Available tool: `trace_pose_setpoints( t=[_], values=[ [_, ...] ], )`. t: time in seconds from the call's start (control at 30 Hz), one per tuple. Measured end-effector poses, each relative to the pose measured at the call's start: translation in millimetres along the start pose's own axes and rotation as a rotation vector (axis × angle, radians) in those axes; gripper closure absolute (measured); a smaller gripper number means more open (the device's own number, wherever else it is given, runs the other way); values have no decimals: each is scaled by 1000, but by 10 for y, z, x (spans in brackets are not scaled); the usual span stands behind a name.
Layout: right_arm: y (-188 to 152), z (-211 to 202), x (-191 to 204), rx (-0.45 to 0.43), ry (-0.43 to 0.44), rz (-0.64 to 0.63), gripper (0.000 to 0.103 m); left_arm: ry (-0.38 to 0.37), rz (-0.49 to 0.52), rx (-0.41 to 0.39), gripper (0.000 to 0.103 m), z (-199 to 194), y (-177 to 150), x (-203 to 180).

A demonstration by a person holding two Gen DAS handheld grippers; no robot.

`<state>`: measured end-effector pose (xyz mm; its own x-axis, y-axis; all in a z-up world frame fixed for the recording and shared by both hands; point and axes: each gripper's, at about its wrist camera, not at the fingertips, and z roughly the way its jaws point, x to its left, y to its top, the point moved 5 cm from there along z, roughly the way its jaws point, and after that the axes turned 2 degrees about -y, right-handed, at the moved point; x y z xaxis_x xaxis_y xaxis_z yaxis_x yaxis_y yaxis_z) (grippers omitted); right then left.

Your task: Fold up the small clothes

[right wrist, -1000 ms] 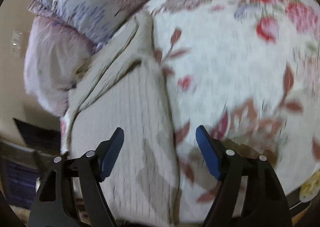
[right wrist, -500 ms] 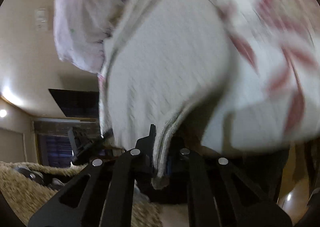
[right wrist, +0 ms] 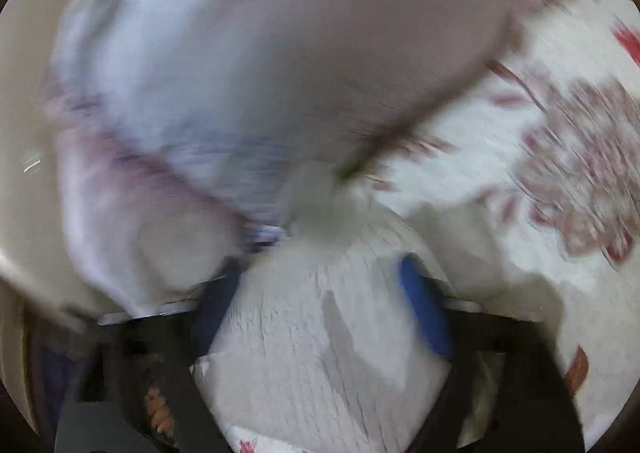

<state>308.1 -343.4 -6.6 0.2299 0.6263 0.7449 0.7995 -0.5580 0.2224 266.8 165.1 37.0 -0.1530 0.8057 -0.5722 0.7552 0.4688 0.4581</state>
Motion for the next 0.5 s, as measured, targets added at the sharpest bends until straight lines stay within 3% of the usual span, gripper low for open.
trace_pose_setpoints(
  t=[0.03,0.13,0.27,0.33,0.37,0.43,0.5],
  values=[
    [-59,-39,-13,1,13,-14,15,-4,-3,12,28,6,-19,58],
    [-195,-136,-99,-20,-56,-89,11,7,13,86,30,121,-127,240],
    [-310,-169,-285,9,-21,-17,11,-102,-51,211,43,428,-329,284],
    [-360,-216,-280,17,-21,-29,11,-93,-41,213,44,562,-375,193],
    [-295,-230,-313,22,-24,-37,11,-87,-26,199,52,593,-399,140],
    [-320,-287,-290,39,-32,-77,11,-61,-44,190,79,639,-434,115],
    [-330,-327,-248,52,-45,-115,11,-102,-144,171,83,619,-457,83]
  ],
)
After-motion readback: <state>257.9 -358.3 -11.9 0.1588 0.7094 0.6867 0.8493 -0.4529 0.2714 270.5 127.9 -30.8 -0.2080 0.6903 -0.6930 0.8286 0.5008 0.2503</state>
